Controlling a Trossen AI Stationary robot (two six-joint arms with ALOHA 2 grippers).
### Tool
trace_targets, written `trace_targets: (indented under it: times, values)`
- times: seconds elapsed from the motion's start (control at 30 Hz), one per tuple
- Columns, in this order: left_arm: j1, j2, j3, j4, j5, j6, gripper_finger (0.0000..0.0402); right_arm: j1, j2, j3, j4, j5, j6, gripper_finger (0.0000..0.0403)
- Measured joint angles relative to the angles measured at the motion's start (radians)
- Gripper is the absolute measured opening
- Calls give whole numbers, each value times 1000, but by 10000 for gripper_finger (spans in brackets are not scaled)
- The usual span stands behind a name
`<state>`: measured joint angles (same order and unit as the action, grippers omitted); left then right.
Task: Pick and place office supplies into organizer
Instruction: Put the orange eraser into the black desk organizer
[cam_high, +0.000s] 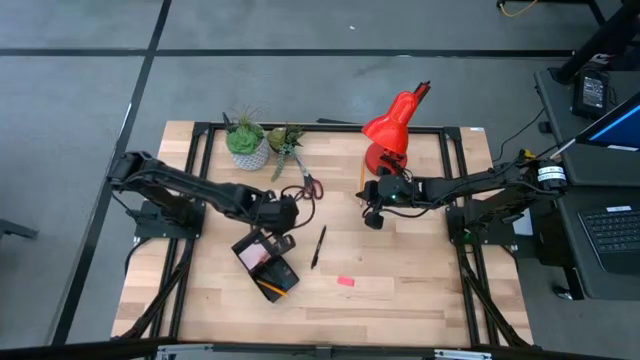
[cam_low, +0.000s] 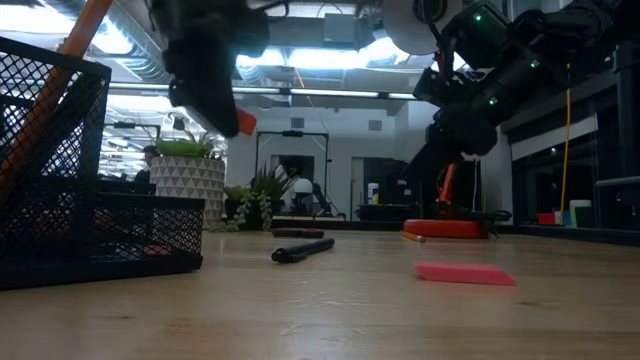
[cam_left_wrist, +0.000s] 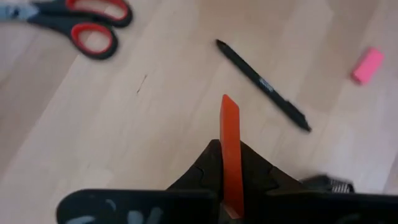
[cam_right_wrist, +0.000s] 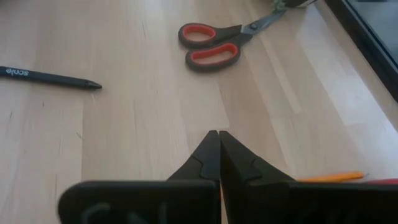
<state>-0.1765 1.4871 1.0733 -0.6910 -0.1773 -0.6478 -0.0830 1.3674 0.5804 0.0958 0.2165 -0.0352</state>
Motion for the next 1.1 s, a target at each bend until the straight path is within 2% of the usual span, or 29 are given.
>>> trace_targets:
  times: [0.17,0.37,0.6,0.93,1.1]
  values:
    - [-28,-3,0,-2,27,135,11,0,0,0,6,-2,1,0]
    - [-56,-3,0,-2,50,287,11,0,0,0,21,-59,5,0]
    - [-65,-3,0,-2,83,477,11,0,0,0,60,-61,7,0]
    - [-62,-3,1,13,232,760,11,1,0,0,91,-61,79,0]
    - [-62,-3,1,14,267,816,11,1,0,0,92,-61,109,0]
